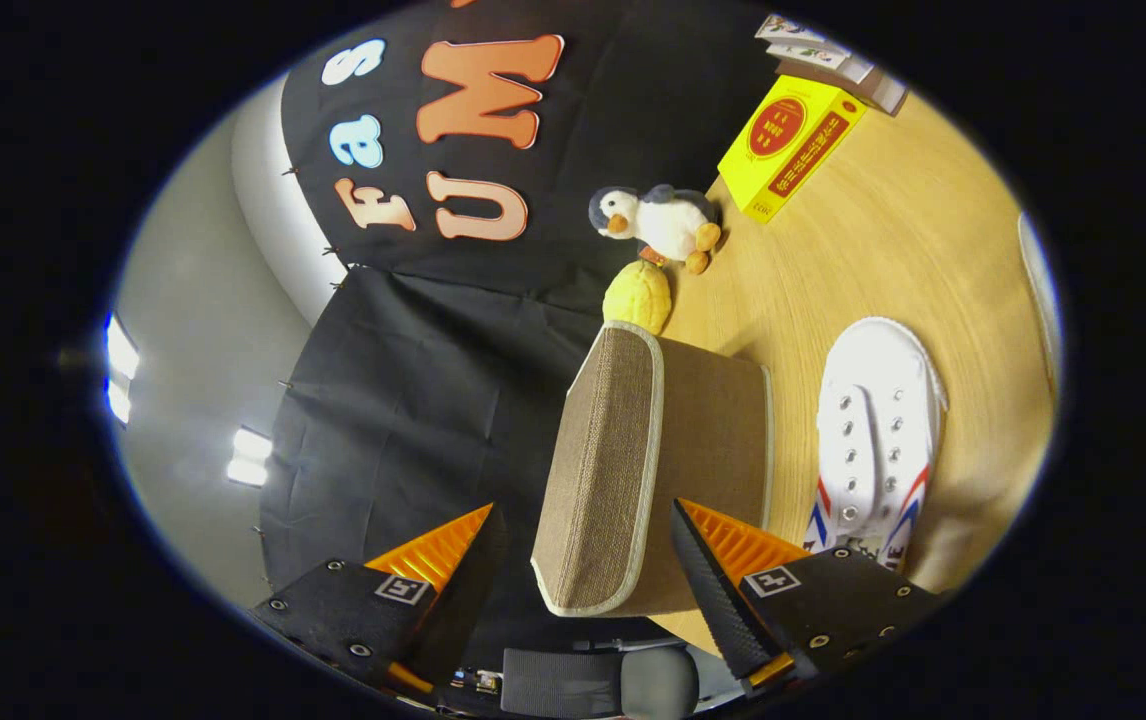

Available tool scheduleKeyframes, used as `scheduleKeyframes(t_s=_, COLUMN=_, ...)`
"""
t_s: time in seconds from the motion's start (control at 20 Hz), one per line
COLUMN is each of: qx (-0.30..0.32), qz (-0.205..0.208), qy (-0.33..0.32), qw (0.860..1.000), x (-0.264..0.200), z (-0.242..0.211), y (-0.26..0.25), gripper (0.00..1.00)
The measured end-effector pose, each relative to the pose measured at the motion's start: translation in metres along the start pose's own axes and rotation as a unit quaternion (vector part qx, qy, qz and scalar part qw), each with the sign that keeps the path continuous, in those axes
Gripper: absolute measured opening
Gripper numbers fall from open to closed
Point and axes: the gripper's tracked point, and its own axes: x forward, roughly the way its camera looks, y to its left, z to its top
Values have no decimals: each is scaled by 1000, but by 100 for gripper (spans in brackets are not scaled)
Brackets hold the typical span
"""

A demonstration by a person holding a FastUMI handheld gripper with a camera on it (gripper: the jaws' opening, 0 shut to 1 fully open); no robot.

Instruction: Open the storage box then place both shoes into the box .Put the left shoe in first, then the right shoe, with the right side of both shoes facing outward in a uniform manner.

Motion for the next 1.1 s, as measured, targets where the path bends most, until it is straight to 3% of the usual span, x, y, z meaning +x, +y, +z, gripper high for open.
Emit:
scheduleKeyframes(t_s=0.25, qx=3, qz=1, qy=40, qw=999, x=30, z=-20, y=-15, gripper=97)
scheduleKeyframes(t_s=0.7, qx=68, qz=63, qy=58, qw=994, x=42, z=-25, y=7, gripper=93)
scheduleKeyframes(t_s=0.9, qx=72, qz=63, qy=25, qw=995, x=36, z=-13, y=6, gripper=61)
scheduleKeyframes(t_s=0.95, qx=83, qz=75, qy=15, qw=994, x=34, z=-8, y=12, gripper=44)
scheduleKeyframes(t_s=1.1, qx=81, qz=86, qy=-15, qw=993, x=32, z=5, y=25, gripper=13)
